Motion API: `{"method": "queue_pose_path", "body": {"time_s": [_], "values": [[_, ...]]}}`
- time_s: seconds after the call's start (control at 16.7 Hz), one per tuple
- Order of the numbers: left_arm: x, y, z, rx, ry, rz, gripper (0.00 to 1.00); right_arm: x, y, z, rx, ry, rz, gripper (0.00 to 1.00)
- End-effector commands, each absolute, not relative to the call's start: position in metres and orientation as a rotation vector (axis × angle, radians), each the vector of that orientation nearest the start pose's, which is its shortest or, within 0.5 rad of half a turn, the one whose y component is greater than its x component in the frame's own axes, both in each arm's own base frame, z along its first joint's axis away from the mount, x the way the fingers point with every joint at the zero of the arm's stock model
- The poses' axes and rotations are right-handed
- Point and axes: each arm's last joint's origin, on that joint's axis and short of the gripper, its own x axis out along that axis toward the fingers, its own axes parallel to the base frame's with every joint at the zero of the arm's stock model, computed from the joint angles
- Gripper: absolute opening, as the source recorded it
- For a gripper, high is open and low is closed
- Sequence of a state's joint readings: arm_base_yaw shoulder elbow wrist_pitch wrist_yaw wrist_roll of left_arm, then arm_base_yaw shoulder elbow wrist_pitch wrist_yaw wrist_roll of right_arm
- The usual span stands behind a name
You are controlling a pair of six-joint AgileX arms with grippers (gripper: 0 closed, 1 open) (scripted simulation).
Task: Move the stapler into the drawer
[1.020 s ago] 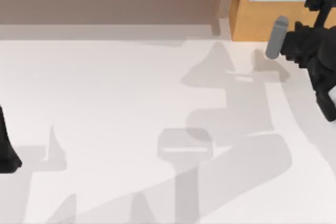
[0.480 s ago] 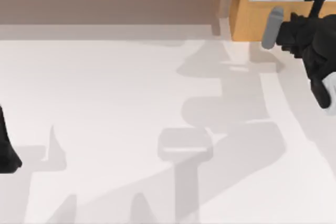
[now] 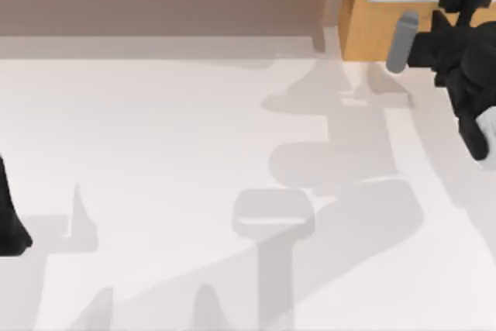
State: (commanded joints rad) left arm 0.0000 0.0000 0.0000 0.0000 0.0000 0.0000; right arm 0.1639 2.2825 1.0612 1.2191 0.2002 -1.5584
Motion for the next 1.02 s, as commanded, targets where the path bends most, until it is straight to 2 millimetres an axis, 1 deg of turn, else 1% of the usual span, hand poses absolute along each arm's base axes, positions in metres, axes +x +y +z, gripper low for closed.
{"method": "queue_pose_path", "body": {"time_s": [0.36, 0.42, 0.84, 1.02], "values": [[0.1057, -0.0012, 0.16, 0.0, 0.0, 0.0, 1.0, 0.4307, 0.0693, 0.0892, -1.571, 0.008, -0.008, 0.02], [0.1057, -0.0012, 0.16, 0.0, 0.0, 0.0, 1.0, 0.4307, 0.0693, 0.0892, -1.571, 0.008, -0.008, 0.0], [0.1057, -0.0012, 0.16, 0.0, 0.0, 0.0, 1.0, 0.4307, 0.0693, 0.0892, -1.571, 0.008, -0.008, 0.0], [0.1057, -0.0012, 0.16, 0.0, 0.0, 0.0, 1.0, 0.4271, 0.0685, 0.0902, -1.567, 0.012, -0.014, 0.0]]}}
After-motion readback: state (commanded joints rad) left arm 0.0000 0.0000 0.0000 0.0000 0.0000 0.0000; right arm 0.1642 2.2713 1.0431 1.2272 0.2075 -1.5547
